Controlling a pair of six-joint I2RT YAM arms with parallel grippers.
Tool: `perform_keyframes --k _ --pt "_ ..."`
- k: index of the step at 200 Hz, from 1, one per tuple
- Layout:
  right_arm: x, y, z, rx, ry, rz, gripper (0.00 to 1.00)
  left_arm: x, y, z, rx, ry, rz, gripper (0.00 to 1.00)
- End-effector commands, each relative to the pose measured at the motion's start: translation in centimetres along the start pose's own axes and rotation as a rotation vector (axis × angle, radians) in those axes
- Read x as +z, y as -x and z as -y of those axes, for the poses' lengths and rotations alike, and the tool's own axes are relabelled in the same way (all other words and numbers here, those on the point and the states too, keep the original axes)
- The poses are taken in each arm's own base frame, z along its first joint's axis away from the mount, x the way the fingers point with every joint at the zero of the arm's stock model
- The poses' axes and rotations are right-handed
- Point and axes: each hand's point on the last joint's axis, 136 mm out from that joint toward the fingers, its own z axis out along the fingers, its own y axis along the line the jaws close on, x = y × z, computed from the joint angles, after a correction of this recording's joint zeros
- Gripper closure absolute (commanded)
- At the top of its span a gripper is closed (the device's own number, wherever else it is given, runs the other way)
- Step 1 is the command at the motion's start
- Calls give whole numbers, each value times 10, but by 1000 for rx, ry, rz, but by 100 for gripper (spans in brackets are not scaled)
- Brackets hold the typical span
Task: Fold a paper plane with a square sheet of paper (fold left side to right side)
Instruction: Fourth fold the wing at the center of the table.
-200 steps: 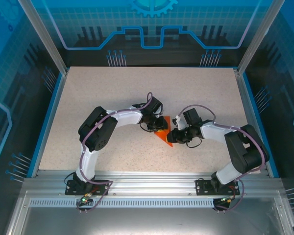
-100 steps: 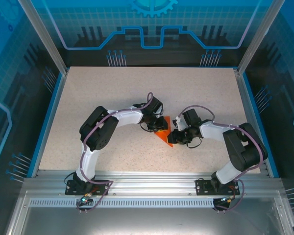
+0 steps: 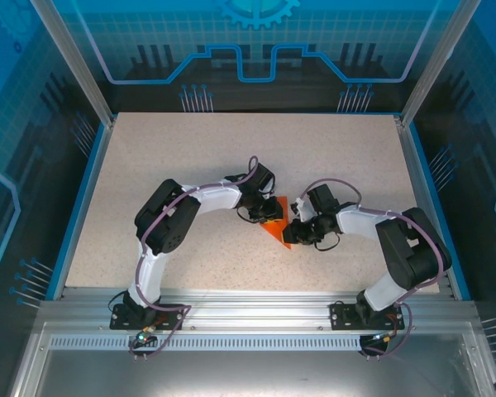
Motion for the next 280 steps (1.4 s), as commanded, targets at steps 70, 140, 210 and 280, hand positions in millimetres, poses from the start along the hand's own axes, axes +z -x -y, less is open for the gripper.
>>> perform_keyframes --k 70,140,210,280 --pt "10 -36 6 41 -25 -135 74 11 2 -20 -29 57 -9 77" --pt "10 -59 15 64 -77 -210 79 13 3 -28 -48 72 -12 78" --pt "-6 -82 13 78 -75 -247 81 12 3 -29 -50 72 -15 78" --pt "-41 -3 -35 -11 123 70 81 11 2 -27 -50 65 -15 78"
